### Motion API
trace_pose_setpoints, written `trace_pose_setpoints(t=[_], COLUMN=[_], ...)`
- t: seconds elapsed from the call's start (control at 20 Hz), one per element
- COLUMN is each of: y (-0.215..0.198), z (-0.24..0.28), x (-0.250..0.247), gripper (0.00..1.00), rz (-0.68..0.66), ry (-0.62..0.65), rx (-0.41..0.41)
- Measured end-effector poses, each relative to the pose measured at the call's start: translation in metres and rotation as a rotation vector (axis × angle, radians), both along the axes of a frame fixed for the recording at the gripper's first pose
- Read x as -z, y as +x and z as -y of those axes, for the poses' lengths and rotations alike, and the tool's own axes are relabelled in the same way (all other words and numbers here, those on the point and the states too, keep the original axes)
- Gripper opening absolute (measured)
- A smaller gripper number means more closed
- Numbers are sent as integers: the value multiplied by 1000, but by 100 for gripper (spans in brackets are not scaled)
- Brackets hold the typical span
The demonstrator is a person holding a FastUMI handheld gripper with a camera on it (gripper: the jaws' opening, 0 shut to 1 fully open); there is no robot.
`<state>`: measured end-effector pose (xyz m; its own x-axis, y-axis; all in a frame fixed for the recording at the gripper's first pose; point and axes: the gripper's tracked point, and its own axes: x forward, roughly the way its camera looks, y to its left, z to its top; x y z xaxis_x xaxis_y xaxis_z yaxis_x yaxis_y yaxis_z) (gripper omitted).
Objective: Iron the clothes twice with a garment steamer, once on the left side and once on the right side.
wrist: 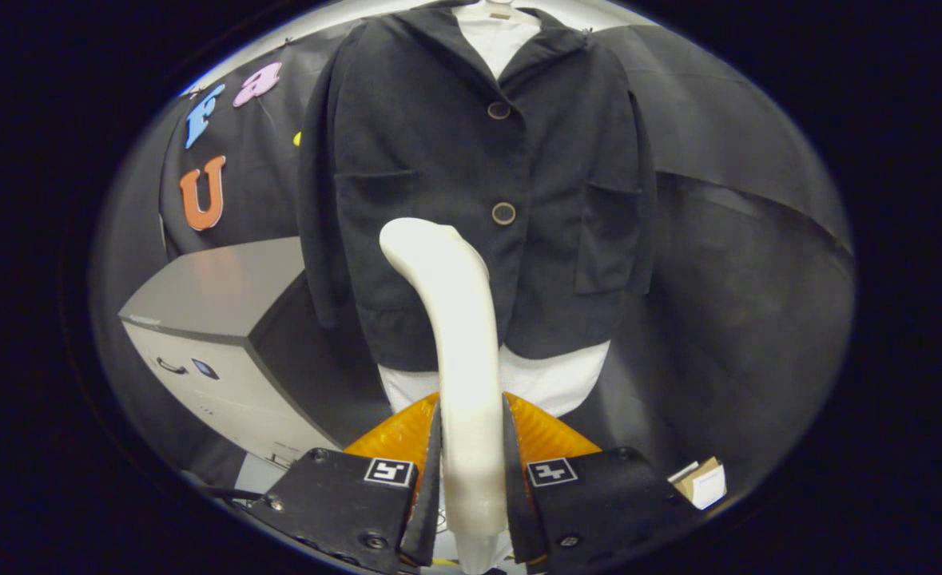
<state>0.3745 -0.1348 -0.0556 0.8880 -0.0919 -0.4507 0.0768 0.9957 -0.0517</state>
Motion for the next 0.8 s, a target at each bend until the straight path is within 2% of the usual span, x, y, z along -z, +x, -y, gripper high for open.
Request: trace_pose_setpoints(t=[0.35, 0.65, 0.8], y=[4, -1, -2], z=[-4, -2, 4], x=[32, 22, 5], gripper=[38, 39, 39], rz=[-73, -54, -19], ry=[0, 44, 97], rx=[9, 17, 50])
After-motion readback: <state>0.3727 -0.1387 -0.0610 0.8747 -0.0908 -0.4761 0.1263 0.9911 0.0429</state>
